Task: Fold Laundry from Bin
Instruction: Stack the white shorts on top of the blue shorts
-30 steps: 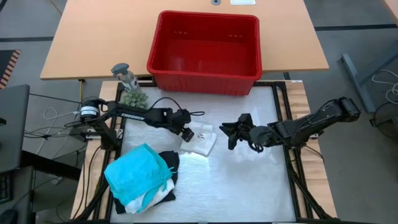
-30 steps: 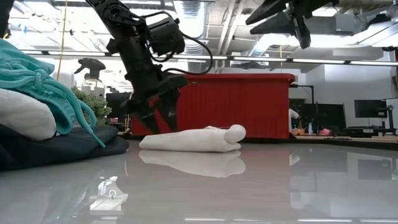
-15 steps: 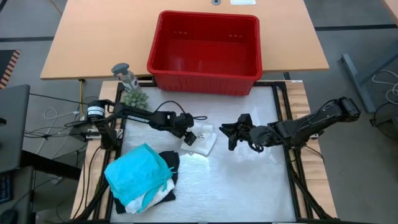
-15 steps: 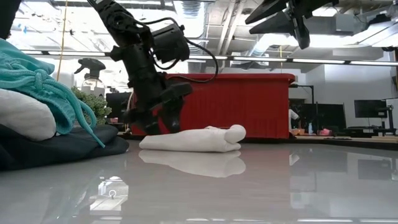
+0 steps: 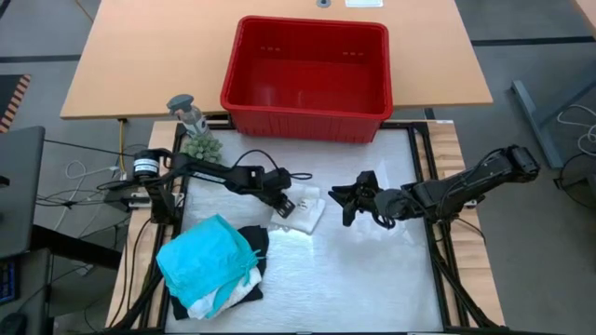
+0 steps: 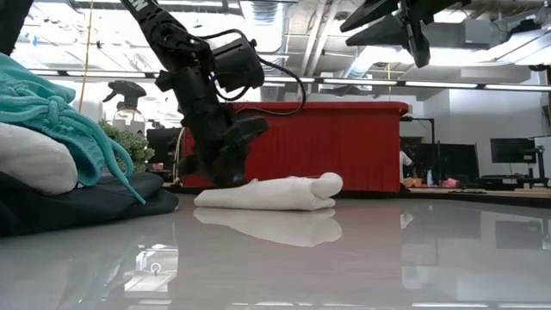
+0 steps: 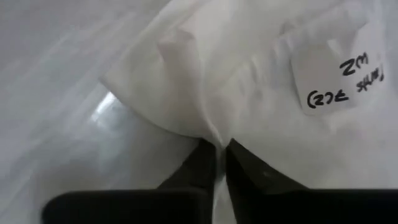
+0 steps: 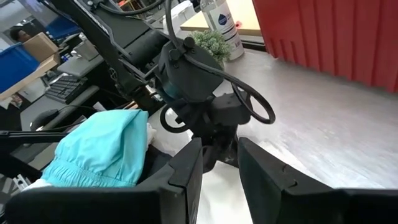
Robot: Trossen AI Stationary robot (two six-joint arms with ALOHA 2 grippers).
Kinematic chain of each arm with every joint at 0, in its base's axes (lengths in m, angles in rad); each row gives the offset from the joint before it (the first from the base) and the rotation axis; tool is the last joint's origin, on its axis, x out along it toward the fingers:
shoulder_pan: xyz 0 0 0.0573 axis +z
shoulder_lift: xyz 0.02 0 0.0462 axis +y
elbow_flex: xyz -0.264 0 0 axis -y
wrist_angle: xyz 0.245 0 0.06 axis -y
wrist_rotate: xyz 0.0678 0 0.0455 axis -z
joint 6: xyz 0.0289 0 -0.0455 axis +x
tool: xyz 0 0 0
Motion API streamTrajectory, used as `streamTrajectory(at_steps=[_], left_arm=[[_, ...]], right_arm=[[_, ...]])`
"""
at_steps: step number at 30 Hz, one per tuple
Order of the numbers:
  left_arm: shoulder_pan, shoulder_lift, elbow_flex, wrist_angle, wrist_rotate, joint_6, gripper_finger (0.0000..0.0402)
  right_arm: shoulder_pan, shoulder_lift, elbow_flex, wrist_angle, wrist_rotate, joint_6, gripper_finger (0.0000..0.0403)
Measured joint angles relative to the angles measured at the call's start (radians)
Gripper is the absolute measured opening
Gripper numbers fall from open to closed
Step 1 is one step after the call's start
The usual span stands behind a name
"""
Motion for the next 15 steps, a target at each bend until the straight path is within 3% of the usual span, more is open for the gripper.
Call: streamTrajectory(at_steps=[11, 15], left_arm=[[0.045, -0.005, 0.004, 0.026, 0.133, 0.005, 0.0001], [0.077, -0.052, 0.005, 0.009, 0.16, -0.006, 0.0001]], right_arm=[[0.0, 0.0, 0.0, -0.001, 0.001, 0.007, 0.0128], [0.009, 0.0, 0.001, -0.125, 0.009, 0.202, 0.0128]])
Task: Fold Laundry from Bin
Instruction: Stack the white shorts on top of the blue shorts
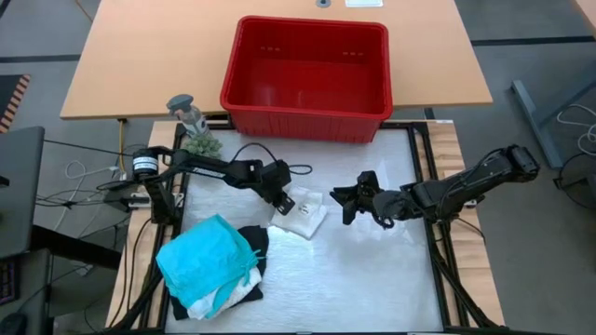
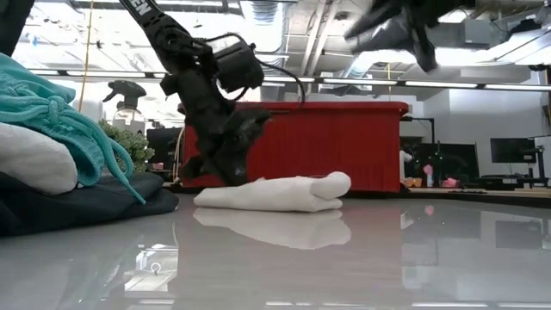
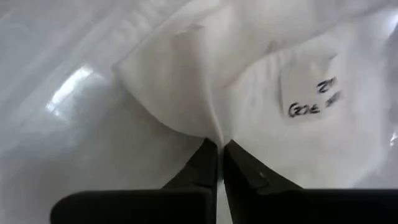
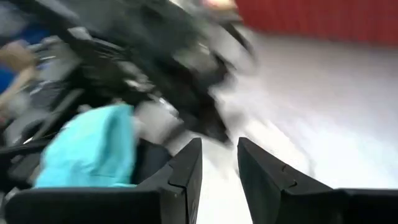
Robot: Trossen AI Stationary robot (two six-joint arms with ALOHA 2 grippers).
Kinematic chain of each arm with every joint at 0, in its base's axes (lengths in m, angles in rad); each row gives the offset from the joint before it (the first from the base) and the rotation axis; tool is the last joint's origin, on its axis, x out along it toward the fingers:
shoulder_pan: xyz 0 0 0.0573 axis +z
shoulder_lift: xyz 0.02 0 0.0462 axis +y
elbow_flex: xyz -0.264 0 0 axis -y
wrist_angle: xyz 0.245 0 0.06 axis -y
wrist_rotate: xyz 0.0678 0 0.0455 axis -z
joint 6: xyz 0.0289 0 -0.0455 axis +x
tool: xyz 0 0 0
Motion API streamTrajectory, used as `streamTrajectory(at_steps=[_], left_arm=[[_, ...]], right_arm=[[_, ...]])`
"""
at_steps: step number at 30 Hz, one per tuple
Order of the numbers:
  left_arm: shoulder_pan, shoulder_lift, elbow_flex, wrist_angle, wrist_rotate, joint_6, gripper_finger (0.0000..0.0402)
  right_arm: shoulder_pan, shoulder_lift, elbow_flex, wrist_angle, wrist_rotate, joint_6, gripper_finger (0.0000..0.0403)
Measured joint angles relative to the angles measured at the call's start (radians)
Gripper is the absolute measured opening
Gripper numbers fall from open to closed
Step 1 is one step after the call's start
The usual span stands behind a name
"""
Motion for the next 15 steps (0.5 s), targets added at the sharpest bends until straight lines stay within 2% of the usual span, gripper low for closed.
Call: streamTrajectory(at_steps=[4, 6, 10, 15], left_arm=[[0.025, -0.062, 0.001, -0.012, -0.009, 0.0, 0.0], [0.036, -0.084, 0.001, -0.016, -0.021, 0.002, 0.0], [0.047, -0.099, 0.002, -0.011, -0.022, 0.003, 0.0], [0.048, -0.098, 0.002, -0.021, -0.048, 0.03, 0.0]], right_arm=[[0.034, 0.021, 0.0, -0.258, 0.012, 0.383, 0.0124], [0.065, 0.043, -0.001, -0.318, 0.012, 0.484, 0.0124], [0.101, 0.106, 0.0, -0.296, -0.001, 0.619, 0.0141], [0.091, 0.263, 0.0, -0.18, -0.084, 0.807, 0.0206]])
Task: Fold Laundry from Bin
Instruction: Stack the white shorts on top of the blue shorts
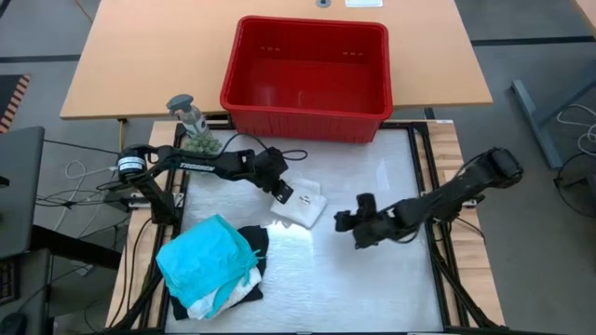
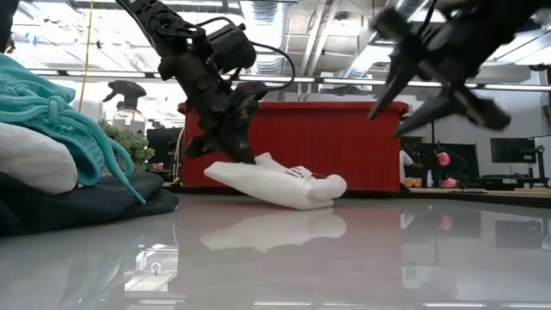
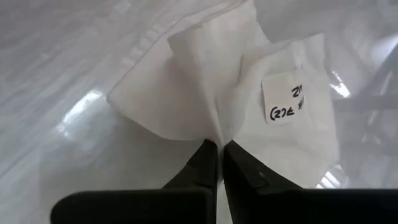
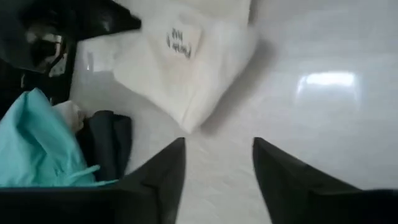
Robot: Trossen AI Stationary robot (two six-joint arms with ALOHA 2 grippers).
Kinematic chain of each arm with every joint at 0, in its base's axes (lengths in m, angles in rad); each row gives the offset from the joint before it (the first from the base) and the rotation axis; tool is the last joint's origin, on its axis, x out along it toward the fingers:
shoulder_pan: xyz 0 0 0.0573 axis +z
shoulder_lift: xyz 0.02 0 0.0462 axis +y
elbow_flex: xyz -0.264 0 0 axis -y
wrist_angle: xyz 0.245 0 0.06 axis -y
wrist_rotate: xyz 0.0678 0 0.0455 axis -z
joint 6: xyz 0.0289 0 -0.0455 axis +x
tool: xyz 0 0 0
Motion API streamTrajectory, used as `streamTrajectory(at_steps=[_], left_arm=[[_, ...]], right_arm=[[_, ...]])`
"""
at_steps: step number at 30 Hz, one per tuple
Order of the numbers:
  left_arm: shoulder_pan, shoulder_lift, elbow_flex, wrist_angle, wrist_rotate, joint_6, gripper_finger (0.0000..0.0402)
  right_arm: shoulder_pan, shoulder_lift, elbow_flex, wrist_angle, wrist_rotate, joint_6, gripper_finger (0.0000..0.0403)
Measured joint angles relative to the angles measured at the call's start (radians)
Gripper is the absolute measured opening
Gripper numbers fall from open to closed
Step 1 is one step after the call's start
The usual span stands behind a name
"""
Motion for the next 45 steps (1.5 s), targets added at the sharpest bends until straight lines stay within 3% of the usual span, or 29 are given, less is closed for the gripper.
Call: streamTrajectory(at_steps=[5, 8, 13, 22, 26, 32, 39, 45], left_arm=[[0.0, 0.0, 0.0, -0.024, -0.016, 0.023, 0.0], [0.0, 0.0, 0.0, -0.031, -0.032, 0.051, 0.0], [0.0, 0.0, 0.0, -0.048, -0.035, 0.086, 0.0], [-0.001, 0.0, 0.0, -0.049, -0.047, 0.132, 0.0], [-0.001, -0.001, 0.0, -0.049, -0.038, 0.138, 0.0], [-0.001, -0.001, 0.0, -0.03, -0.026, 0.157, 0.0], [-0.001, -0.001, 0.0, -0.025, -0.022, 0.176, 0.0], [0.002, -0.002, 0.0, -0.024, 0.023, 0.161, 0.0]], right_arm=[[-0.058, 0.163, 0.0, 0.275, -0.013, 0.071, 0.0265], [-0.095, 0.256, 0.0, 0.426, -0.005, 0.067, 0.0271], [-0.145, 0.372, 0.0, 0.571, -0.125, 0.072, 0.0271], [-0.253, 0.421, 0.004, 0.603, -0.121, 0.079, 0.0272], [-0.309, 0.421, 0.01, 0.564, -0.173, 0.063, 0.0269], [-0.359, 0.423, 0.07, 0.427, -0.269, -0.013, 0.0208], [-0.389, 0.427, 0.104, 0.357, -0.249, -0.111, 0.004], [-0.408, 0.428, 0.15, 0.343, -0.255, -0.202, 0.0033]])
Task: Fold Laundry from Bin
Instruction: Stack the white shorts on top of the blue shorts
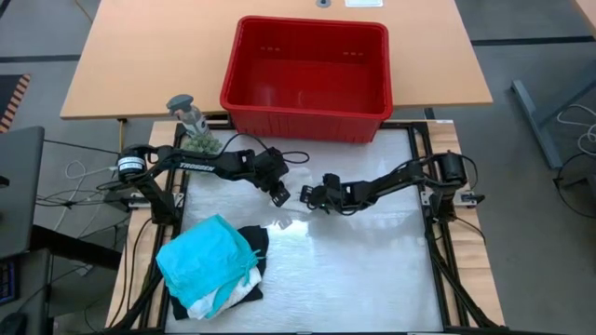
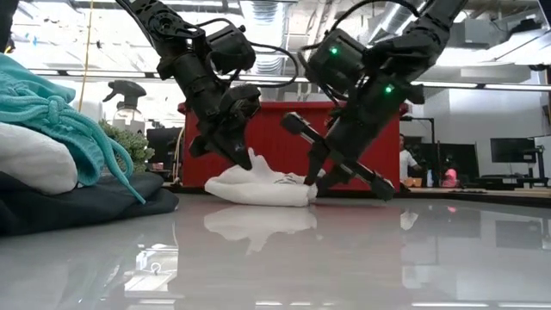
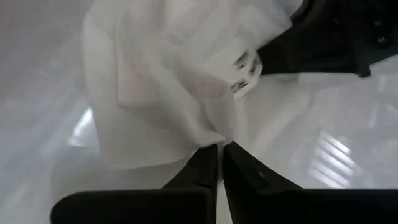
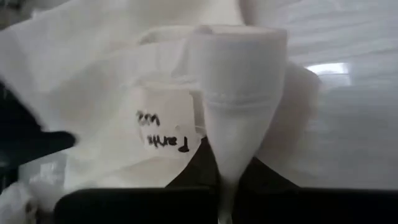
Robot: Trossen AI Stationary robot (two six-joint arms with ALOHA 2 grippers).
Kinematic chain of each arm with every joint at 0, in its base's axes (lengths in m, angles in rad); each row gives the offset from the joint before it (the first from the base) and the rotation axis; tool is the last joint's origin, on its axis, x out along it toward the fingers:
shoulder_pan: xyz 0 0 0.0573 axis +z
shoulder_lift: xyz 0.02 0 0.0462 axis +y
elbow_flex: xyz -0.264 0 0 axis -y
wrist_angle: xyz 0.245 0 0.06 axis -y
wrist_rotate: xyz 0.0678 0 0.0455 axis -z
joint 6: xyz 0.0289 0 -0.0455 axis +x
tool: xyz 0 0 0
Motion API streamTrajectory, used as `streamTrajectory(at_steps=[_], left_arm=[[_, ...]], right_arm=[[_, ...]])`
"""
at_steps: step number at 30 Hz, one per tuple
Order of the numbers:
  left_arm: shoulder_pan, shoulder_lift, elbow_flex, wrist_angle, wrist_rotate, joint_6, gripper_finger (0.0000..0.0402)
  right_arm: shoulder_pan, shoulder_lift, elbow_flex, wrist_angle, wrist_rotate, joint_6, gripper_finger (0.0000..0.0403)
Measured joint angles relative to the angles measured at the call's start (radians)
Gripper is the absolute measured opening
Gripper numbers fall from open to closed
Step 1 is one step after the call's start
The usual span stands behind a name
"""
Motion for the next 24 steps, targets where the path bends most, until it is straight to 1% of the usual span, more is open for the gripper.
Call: streamTrajectory(at_steps=[4, 7, 9, 12, 15, 22, 24], left_arm=[[0.001, -0.003, 0.0, -0.005, 0.071, -0.048, 0.0], [0.001, -0.04, 0.0, -0.041, 0.095, -0.067, 0.0], [0.001, -0.087, 0.0, -0.088, 0.074, -0.067, 0.0], [0.006, -0.179, 0.0, -0.145, 0.014, -0.068, 0.0], [0.011, -0.274, 0.001, -0.19, -0.012, -0.094, 0.0], [-0.01, -0.447, 0.001, -0.326, 0.008, -0.202, 0.0], [-0.027, -0.5, 0.001, -0.352, 0.003, -0.237, 0.0]], right_arm=[[-0.004, -0.001, 0.068, 0.003, -0.035, -0.084, 0.0033], [-0.003, -0.001, 0.128, -0.05, -0.047, -0.128, 0.0033], [0.002, -0.001, 0.175, -0.11, -0.048, -0.155, 0.0033], [0.011, -0.003, 0.243, -0.204, -0.047, -0.196, 0.0033], [0.012, -0.003, 0.299, -0.236, -0.054, -0.246, 0.0033], [0.009, 0.016, 0.509, -0.235, -0.138, -0.41, 0.0033], [0.01, 0.017, 0.557, -0.236, -0.142, -0.444, 0.0033]])
